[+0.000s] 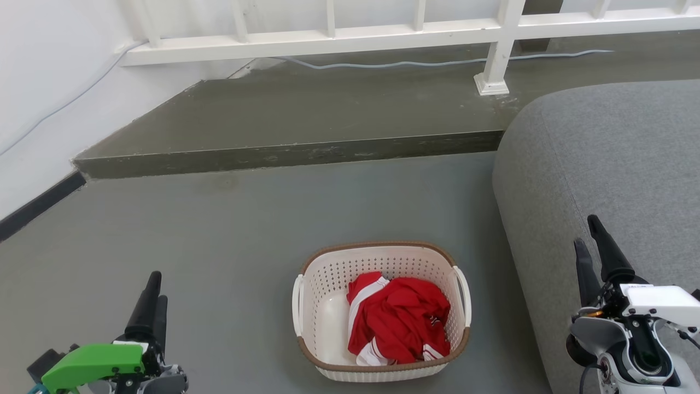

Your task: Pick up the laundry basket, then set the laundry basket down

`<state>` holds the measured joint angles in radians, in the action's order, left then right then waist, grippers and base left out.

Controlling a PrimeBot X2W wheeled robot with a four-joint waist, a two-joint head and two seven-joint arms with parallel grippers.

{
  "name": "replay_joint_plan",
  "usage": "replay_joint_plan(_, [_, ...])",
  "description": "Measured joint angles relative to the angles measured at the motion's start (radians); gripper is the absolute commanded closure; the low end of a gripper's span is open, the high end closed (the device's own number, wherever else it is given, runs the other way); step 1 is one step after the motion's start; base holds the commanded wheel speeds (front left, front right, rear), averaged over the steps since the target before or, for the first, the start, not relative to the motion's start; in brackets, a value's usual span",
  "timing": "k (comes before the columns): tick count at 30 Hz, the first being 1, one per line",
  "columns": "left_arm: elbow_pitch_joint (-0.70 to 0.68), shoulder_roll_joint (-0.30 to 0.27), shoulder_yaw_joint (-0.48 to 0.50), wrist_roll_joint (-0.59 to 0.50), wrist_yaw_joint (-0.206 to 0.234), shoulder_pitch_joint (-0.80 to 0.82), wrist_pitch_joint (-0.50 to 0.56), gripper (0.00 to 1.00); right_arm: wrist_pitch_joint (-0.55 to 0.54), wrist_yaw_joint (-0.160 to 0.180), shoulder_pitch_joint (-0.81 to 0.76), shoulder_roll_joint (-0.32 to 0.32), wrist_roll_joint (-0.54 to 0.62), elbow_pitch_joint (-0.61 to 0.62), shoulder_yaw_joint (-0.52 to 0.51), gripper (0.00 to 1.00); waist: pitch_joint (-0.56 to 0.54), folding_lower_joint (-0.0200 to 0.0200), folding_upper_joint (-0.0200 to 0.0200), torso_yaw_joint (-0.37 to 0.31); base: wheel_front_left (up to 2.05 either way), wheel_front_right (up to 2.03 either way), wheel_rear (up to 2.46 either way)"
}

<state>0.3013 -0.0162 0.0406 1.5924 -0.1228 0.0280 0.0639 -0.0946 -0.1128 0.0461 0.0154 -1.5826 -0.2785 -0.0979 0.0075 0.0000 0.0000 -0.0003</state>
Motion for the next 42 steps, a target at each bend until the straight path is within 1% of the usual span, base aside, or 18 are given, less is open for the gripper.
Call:
replay_joint_plan(5, [-0.019, -0.001, -0.015, -0.044, 0.0, 0.001, -0.023, 0.0, 0.015, 0.0, 0.001, 0.006, 0.022, 0.025, 0.018, 0.0, 0.003, 0.0, 0.0, 0.0, 0.0, 0.0, 0.0])
replay_joint_plan(14, [-0.038, -0.028, -0.051, -0.151, 0.0, 0.003, -0.057, 0.0, 0.058, 0.0, 0.005, 0.052, 0.123, 0.069, 0.075, 0.0, 0.007, 0.0, 0.0, -0.002, 0.0, 0.0, 0.0])
replay_joint_plan(20, [-0.047, -0.043, -0.071, -0.271, 0.0, 0.006, -0.077, 0.0, 0.096, 0.0, 0.007, 0.09, 0.213, 0.084, 0.132, 0.0, 0.009, 0.0, 0.0, -0.003, 0.0, 0.0, 0.0])
replay_joint_plan(26, [-0.068, -0.067, -0.083, -0.436, 0.001, 0.023, -0.096, 0.0, 0.123, 0.0, 0.007, 0.123, 0.316, 0.085, 0.182, 0.0, 0.011, 0.0, 0.0, -0.003, 0.0, 0.0, 0.0])
replay_joint_plan(29, [-0.08, -0.069, -0.095, -0.5, 0.01, 0.03, -0.102, 0.0, 0.136, -0.001, 0.008, 0.136, 0.378, 0.084, 0.2, 0.0, 0.012, 0.0, 0.0, -0.004, 0.0, 0.0, 0.0])
replay_joint_plan(30, [-0.08, -0.069, -0.095, -0.5, 0.01, 0.03, -0.102, 0.0, 0.136, -0.001, 0.008, 0.136, 0.378, 0.084, 0.2, 0.0, 0.012, 0.0, 0.0, -0.004, 0.0, 0.0, 0.0])
replay_joint_plan(35, [-0.089, -0.064, -0.116, -0.583, 0.027, 0.034, -0.122, 0.0, 0.149, 0.0, 0.014, 0.164, 0.493, 0.078, 0.228, 0.0, 0.012, 0.0, 0.0, -0.004, 0.0, 0.0, 0.0])
replay_joint_plan(38, [-0.089, -0.06, -0.133, -0.628, 0.029, 0.034, -0.133, 0.0, 0.165, 0.007, 0.021, 0.164, 0.536, 0.076, 0.244, 0.0, 0.013, 0.0, 0.0, -0.004, 0.0, 0.0, 0.0])
replay_joint_plan(42, [-0.092, -0.052, -0.141, -0.689, 0.041, 0.034, -0.146, 0.0, 0.178, 0.011, 0.027, 0.159, 0.573, 0.076, 0.256, 0.0, 0.015, 0.0, 0.0, -0.004, 0.0, 0.0, 0.0])
